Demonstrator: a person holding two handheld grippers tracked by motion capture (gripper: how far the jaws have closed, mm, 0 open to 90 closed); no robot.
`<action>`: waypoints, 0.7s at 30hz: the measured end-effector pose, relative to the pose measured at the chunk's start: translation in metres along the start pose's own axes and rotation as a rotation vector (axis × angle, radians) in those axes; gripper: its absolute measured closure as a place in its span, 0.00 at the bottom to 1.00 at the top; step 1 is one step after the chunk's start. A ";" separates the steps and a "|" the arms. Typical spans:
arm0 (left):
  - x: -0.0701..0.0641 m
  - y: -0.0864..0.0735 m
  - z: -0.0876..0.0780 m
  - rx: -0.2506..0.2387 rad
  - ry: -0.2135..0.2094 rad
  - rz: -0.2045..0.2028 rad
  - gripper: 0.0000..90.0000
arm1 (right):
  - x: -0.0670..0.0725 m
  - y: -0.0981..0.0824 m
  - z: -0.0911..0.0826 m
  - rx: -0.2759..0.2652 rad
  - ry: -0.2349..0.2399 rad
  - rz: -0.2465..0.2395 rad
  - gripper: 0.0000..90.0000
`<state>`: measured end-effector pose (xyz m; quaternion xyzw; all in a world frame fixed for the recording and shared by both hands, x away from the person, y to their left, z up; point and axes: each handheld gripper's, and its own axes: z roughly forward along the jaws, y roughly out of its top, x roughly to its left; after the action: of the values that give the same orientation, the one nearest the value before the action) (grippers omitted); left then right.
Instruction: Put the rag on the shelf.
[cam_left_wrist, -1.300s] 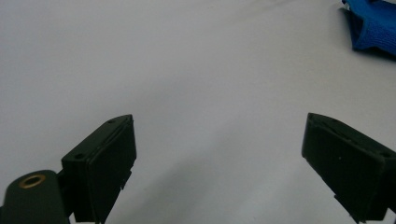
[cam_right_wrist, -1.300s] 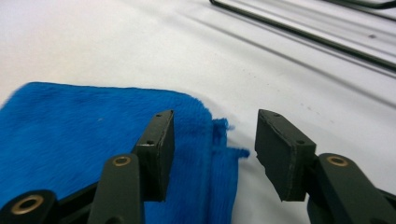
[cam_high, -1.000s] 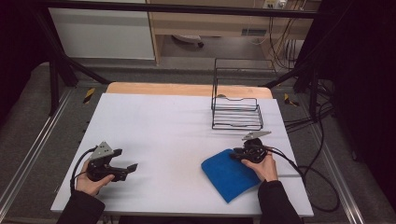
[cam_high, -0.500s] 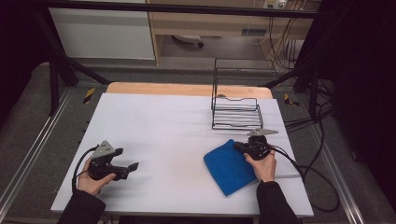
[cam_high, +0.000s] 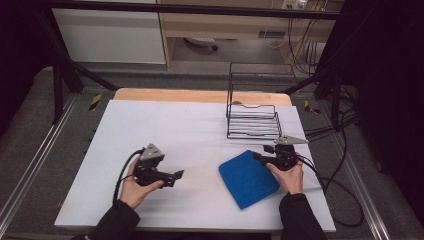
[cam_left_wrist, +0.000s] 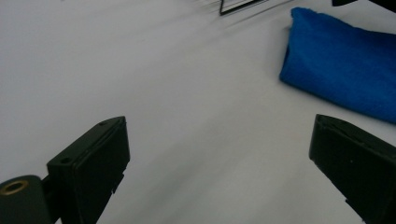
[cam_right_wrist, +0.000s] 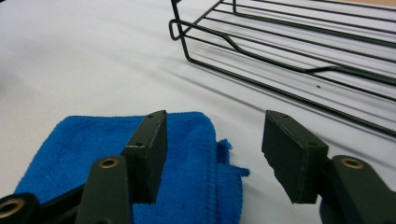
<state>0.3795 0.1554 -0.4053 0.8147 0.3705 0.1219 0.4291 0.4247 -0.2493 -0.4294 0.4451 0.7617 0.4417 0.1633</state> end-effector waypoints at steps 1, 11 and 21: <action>-0.006 0.005 0.007 0.010 0.003 0.007 0.06 | -0.002 -0.001 0.001 0.008 -0.001 0.005 0.43; -0.052 0.024 0.081 0.067 -0.020 -0.063 0.30 | -0.005 -0.005 0.015 0.077 0.012 -0.015 0.51; -0.063 0.020 0.112 0.102 -0.010 -0.140 0.59 | -0.002 -0.006 0.028 0.123 0.013 -0.037 0.57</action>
<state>0.4033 0.0353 -0.4489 0.8083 0.4300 0.0684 0.3962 0.4409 -0.2374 -0.4505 0.4375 0.7964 0.3938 0.1389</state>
